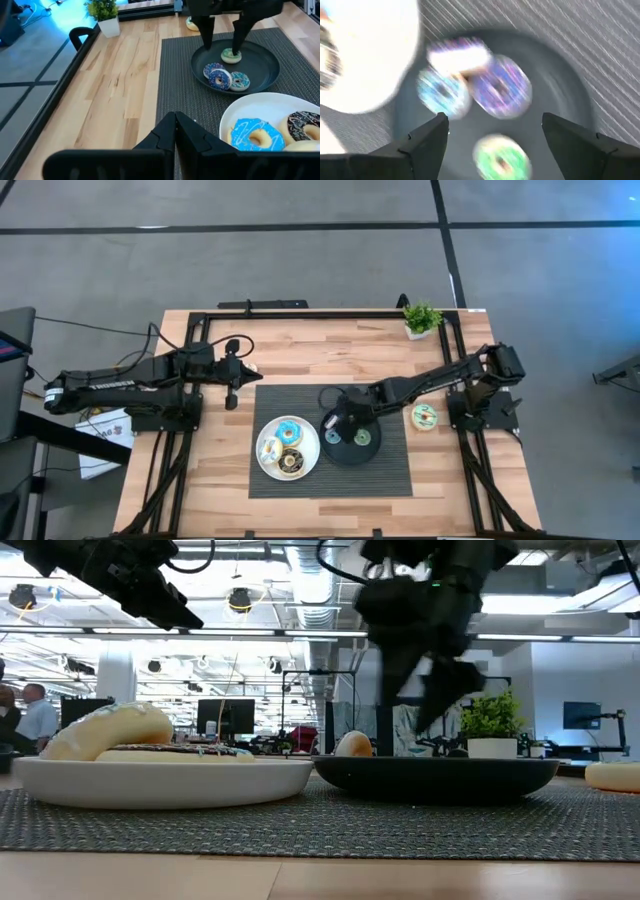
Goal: Pick & Place donuts
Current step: Adjust the small purple donut on the black plate
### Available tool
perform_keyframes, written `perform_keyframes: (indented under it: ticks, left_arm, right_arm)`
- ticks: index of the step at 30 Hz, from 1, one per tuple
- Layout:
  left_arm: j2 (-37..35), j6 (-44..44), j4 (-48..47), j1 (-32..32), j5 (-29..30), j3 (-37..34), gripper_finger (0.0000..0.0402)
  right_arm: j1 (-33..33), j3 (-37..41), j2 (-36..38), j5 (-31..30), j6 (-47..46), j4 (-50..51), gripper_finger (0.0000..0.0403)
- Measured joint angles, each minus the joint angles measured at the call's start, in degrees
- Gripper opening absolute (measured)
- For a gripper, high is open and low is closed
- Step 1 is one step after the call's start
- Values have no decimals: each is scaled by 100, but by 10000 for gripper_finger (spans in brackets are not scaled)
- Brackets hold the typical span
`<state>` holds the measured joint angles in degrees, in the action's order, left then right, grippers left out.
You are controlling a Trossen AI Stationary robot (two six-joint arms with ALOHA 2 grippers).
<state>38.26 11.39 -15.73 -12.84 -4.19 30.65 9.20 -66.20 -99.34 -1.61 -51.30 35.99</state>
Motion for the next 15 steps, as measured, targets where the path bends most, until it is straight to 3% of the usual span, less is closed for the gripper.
perform_keyframes:
  ticks: [11, 15]
  left_arm:
    - [0, -2, -26, 0, 0, 0, 0]
    - [0, -4, -26, -2, 1, 0, 0]
  right_arm:
    - [-318, -571, -428, 14, 420, -268, 302]
    - [-310, -832, -788, 268, 755, -125, 302]
